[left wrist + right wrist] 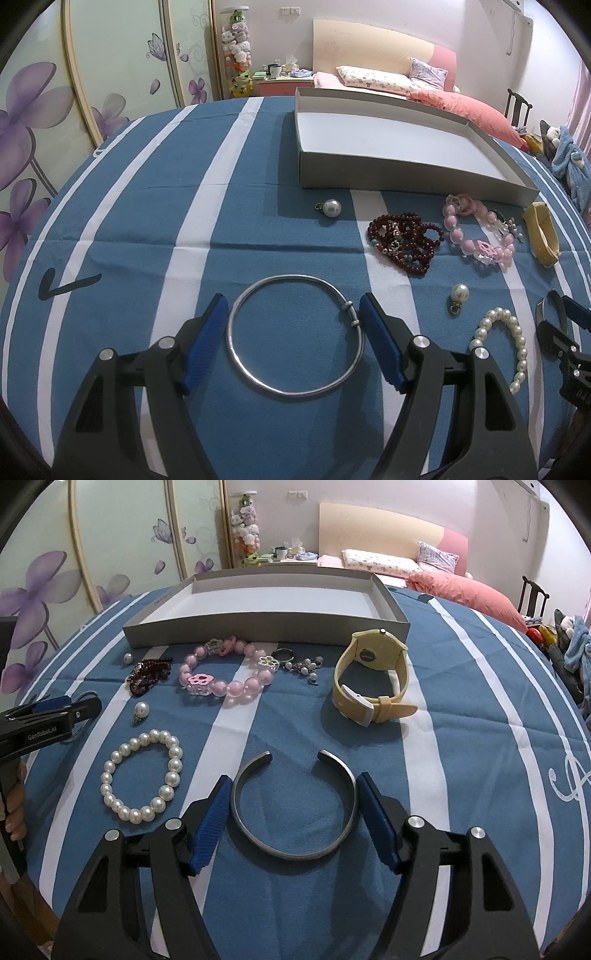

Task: Organize jewelry
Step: 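Carry both bangles into the gray tray and open both grippers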

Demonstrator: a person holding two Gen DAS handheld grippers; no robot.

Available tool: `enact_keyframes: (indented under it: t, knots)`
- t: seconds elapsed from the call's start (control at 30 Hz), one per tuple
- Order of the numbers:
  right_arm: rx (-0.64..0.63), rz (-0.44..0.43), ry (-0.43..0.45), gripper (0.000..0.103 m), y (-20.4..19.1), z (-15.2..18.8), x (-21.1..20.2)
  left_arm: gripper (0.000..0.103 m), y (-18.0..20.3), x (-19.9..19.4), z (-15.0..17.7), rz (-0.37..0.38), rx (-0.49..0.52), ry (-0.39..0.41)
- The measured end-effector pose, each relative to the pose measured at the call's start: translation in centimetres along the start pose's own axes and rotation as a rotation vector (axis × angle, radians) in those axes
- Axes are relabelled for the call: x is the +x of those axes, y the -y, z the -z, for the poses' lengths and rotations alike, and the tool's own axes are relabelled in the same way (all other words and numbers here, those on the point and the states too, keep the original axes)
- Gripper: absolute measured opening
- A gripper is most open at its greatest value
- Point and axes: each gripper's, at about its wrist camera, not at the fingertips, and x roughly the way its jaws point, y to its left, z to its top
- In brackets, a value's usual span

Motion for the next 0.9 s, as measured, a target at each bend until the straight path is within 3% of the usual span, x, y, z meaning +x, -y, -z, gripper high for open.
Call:
enact_keyframes:
  t: [0.27,0.67,0.9]
  knots:
    - [0.027,0.000,0.098,0.068,1.0,-1.0,-1.6,0.071,-0.3,-0.9,-0.2,0.012,-0.013,0.043]
    - [0.059,0.036,0.320,0.068,2.5,-3.6,-4.5,0.071,0.9,-6.1,-2.1,0.002,0.011,0.304]
    - [0.058,0.048,0.393,0.068,2.9,-4.9,-5.0,0.071,1.4,-6.9,-3.6,0.043,0.003,0.365]
